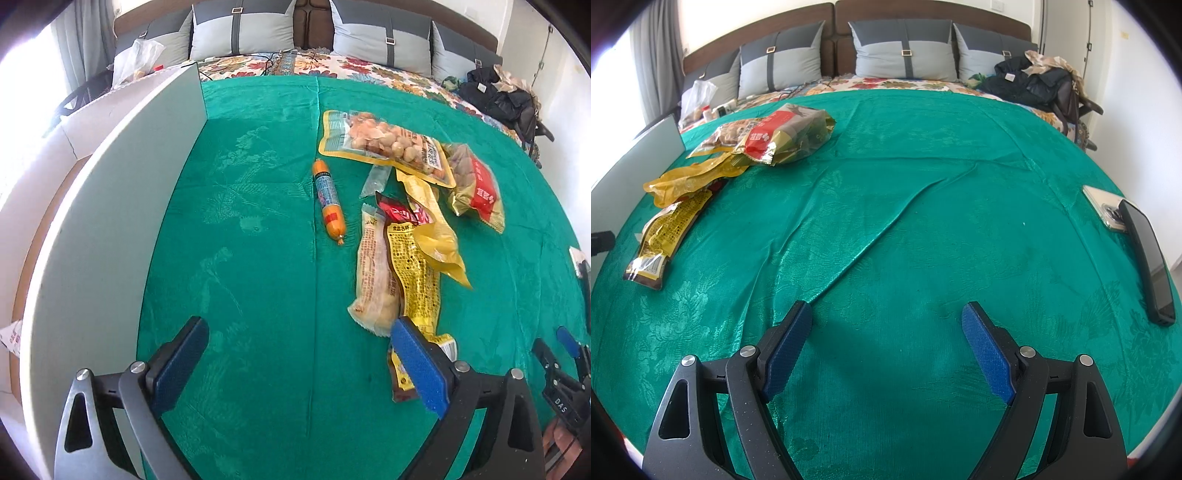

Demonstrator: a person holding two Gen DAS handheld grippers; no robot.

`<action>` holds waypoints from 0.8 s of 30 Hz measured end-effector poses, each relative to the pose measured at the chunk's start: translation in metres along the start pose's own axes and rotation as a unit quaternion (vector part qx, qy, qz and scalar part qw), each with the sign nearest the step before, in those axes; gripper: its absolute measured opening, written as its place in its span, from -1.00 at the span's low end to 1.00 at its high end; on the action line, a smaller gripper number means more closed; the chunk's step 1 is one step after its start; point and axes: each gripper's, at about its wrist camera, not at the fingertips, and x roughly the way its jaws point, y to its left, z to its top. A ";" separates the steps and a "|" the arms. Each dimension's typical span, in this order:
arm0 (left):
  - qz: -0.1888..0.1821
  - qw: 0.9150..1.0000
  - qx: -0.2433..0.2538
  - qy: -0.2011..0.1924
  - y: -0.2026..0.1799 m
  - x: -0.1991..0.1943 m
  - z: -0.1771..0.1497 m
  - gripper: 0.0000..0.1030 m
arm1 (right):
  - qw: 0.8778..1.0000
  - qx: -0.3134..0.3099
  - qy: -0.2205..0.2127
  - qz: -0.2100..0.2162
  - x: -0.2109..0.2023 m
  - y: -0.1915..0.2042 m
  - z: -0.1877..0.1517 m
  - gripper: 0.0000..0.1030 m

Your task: Organize snacks

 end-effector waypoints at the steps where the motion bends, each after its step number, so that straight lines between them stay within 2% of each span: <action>1: 0.009 1.000 0.012 0.009 -0.004 0.007 0.007 0.76 | 1.000 0.000 0.000 0.000 0.000 0.000 0.000 0.68; 7: -0.005 0.996 0.076 0.040 -0.046 0.039 0.009 0.77 | 1.000 0.000 0.000 0.000 0.000 0.000 0.000 0.68; 9: -0.012 0.997 0.077 0.027 -0.051 0.040 0.010 0.77 | 1.000 0.000 0.000 0.000 0.000 0.000 0.000 0.68; 11: -0.018 0.998 0.057 0.030 -0.049 0.043 0.016 0.72 | 1.000 0.000 0.000 0.000 0.000 0.000 0.000 0.68; 12: -0.024 0.998 0.045 0.031 -0.046 0.043 0.019 0.60 | 1.000 0.000 0.000 0.000 0.000 0.000 0.000 0.68; 13: -0.021 0.999 0.039 0.024 -0.043 0.041 0.022 0.32 | 1.000 0.000 0.000 0.000 0.000 0.000 0.000 0.68; 14: -0.020 0.999 0.038 0.017 -0.041 0.038 0.023 0.13 | 1.000 0.000 0.000 0.000 0.000 0.000 0.000 0.68; 15: -0.025 0.999 0.041 0.016 -0.039 0.036 0.025 -0.29 | 1.000 0.000 0.000 -0.001 0.000 0.000 -0.001 0.68; 16: -0.027 0.998 0.044 0.019 -0.038 0.035 0.026 -0.45 | 1.000 0.000 0.000 -0.001 0.000 0.001 0.000 0.68; 19: -0.036 0.998 0.035 0.025 -0.025 0.025 0.011 -0.47 | 1.000 0.000 0.000 -0.001 0.000 0.001 -0.001 0.68; 23: -0.034 0.999 0.010 0.007 -0.001 0.000 -0.031 -0.44 | 1.000 0.000 0.000 -0.001 0.000 0.001 -0.001 0.68; 24: -0.033 0.999 0.003 0.002 0.004 -0.004 -0.039 -0.28 | 1.000 0.000 0.000 -0.001 0.000 0.001 0.000 0.68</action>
